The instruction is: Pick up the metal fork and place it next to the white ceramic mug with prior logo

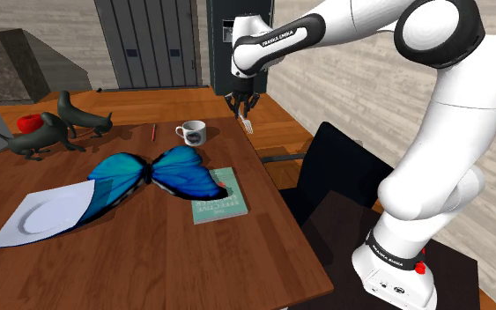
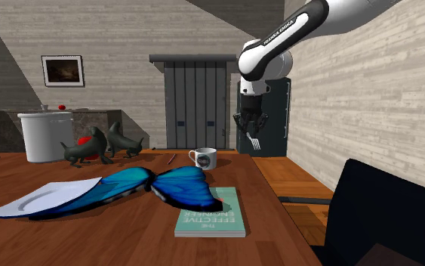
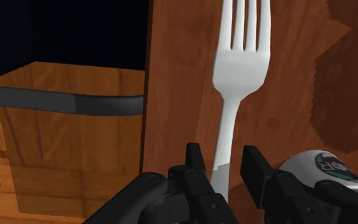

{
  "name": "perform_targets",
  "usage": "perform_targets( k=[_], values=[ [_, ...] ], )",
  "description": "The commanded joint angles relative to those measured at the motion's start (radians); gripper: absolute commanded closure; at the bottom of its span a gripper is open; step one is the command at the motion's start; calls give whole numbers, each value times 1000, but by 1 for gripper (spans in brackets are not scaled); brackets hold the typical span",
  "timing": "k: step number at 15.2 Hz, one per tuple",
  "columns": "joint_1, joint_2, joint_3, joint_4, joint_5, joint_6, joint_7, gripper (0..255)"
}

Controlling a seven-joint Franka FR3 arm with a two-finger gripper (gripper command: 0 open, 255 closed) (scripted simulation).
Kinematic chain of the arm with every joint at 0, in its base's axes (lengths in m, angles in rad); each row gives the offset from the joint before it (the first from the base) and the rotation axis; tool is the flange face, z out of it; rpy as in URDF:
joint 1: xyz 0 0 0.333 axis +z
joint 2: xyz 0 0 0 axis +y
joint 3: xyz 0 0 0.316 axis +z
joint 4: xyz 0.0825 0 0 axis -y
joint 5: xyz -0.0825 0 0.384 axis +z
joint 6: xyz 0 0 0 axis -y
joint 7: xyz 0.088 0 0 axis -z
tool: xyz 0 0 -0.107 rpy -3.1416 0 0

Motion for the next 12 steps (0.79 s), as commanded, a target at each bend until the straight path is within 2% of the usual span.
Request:
perform_targets(
  k=[1,12],
  values=[
    [-4,14,-5,0,-6,14,-7,255],
    [3,70,-16,-82,-50,144,29,255]
  ],
)
